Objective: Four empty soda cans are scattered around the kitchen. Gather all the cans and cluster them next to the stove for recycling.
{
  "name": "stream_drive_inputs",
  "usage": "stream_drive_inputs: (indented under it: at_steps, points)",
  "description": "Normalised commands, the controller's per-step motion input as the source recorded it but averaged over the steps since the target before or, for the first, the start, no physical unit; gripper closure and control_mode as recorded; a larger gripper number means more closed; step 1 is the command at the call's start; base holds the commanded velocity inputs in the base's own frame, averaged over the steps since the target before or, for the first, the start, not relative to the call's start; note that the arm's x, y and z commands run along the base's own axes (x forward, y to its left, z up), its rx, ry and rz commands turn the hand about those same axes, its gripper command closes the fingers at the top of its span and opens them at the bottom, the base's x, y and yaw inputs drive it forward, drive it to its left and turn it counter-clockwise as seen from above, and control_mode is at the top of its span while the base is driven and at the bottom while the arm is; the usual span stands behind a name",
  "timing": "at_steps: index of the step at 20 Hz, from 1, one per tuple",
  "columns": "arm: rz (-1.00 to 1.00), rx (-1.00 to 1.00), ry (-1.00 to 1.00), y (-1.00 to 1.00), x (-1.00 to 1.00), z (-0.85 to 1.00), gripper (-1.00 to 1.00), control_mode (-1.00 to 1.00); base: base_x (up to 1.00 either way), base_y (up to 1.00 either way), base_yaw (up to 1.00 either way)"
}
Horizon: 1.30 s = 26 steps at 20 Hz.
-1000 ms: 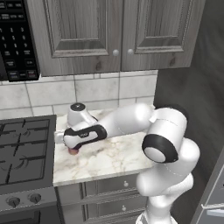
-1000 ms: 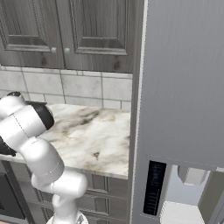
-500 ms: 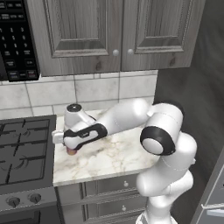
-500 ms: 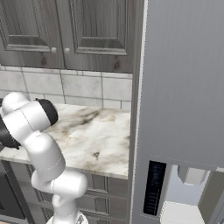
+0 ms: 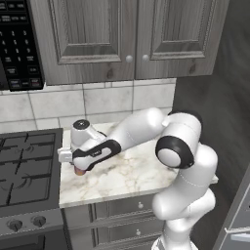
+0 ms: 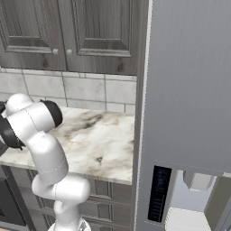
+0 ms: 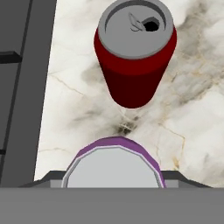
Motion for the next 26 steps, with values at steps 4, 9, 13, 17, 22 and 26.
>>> stream_drive_inputs:
  at_steps: [4, 9, 13, 17, 22, 26]
  points:
    - [-0.06, 0.00, 0.00, 0.00, 0.05, -0.12, 1.00, -1.00, 0.00, 0.00, 0.00]
    - [-0.05, 0.00, 0.00, 0.00, 0.08, -0.14, 1.00, -1.00, 0.00, 0.00, 0.00]
    - [-0.04, 0.00, 0.00, 0.00, 0.07, -0.13, -1.00, -1.00, 0.00, 0.00, 0.00]
    - [-0.03, 0.00, 0.00, 0.00, 0.03, -0.12, -1.00, -1.00, 0.00, 0.00, 0.00]
    - [-0.01, 0.02, 0.00, -0.05, 0.01, 0.00, -1.00, -1.00, 0.00, 0.00, 0.00]
    - [0.00, 0.03, -0.02, -0.10, 0.00, 0.00, -1.00, -1.00, 0.00, 0.00, 0.00]
